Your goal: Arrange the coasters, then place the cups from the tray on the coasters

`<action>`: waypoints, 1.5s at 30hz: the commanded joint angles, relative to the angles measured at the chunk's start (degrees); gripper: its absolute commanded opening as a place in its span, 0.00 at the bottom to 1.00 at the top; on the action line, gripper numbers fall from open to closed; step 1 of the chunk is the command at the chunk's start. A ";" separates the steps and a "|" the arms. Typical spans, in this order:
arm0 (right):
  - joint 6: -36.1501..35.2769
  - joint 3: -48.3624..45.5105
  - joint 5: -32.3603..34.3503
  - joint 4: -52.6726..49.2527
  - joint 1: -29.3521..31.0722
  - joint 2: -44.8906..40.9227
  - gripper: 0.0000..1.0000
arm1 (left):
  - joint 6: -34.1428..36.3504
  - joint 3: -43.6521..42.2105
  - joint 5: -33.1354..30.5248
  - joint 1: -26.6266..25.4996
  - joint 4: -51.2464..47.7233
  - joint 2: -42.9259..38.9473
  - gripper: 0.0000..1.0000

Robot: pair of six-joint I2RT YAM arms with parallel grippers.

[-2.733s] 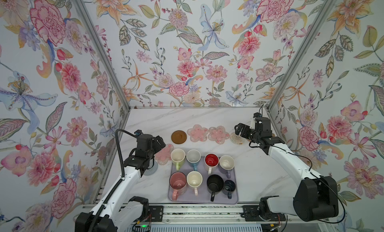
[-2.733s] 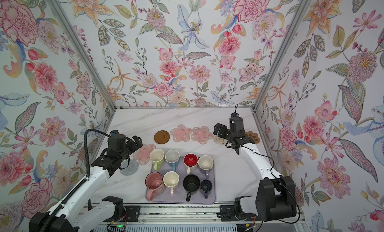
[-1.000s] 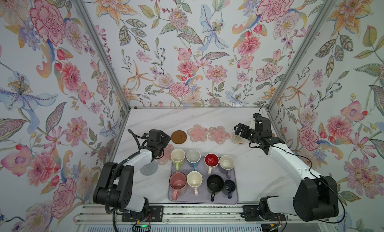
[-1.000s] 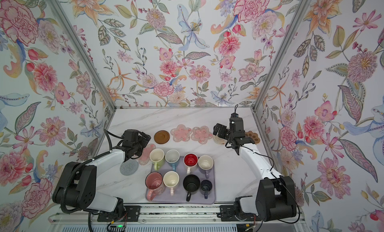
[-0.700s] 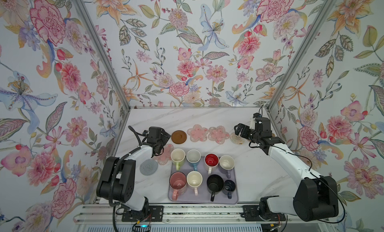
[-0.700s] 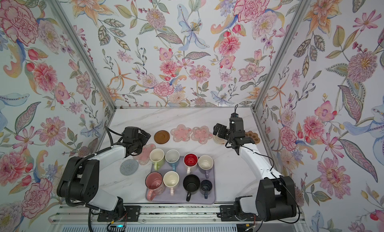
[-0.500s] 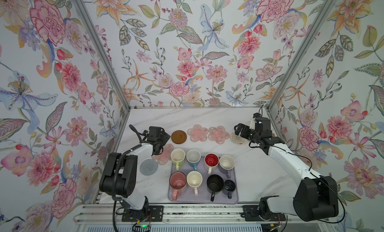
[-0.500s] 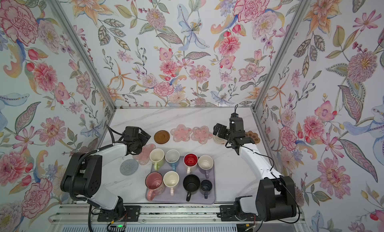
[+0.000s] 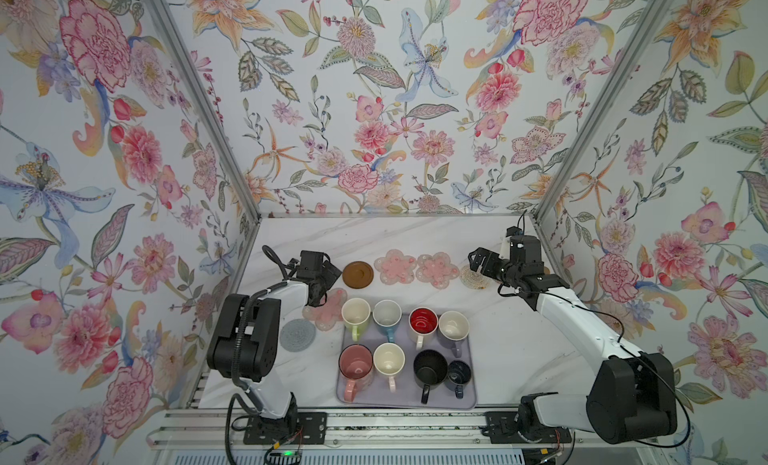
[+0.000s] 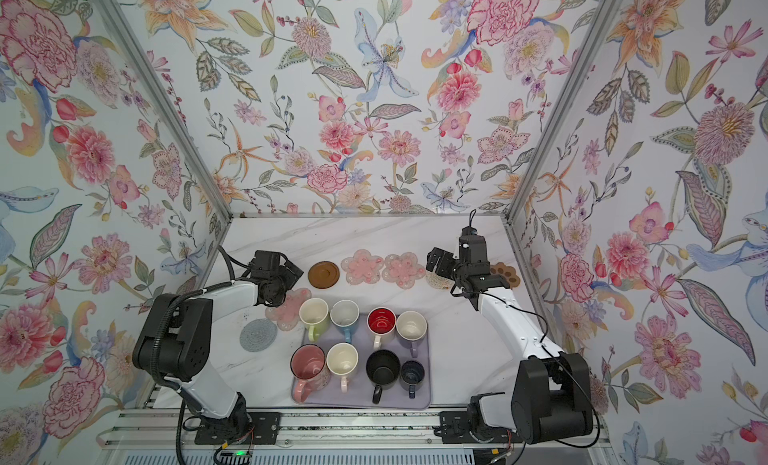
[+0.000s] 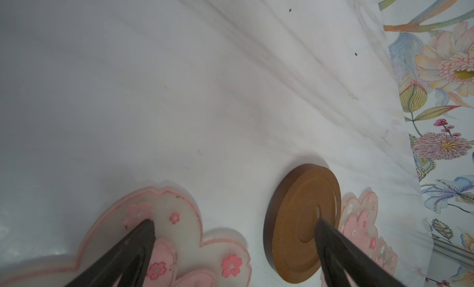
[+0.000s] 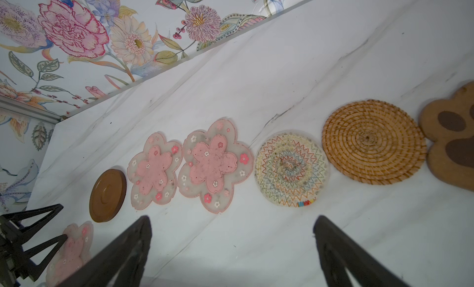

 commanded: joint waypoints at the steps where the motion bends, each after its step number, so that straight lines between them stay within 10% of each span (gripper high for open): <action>1: 0.34 -0.80 0.22 -1.13 0.35 -0.88 0.99 | 1.51 0.99 -1.64 0.69 -0.34 2.49 0.99; 34: -0.43 0.71 1.74 -2.95 0.19 -1.61 0.99 | 9.43 9.45 -4.78 3.89 -2.50 10.98 0.99; 45: -0.70 1.03 1.84 -3.41 0.25 -1.33 0.99 | 11.16 6.62 -1.23 3.96 -8.32 -0.11 0.99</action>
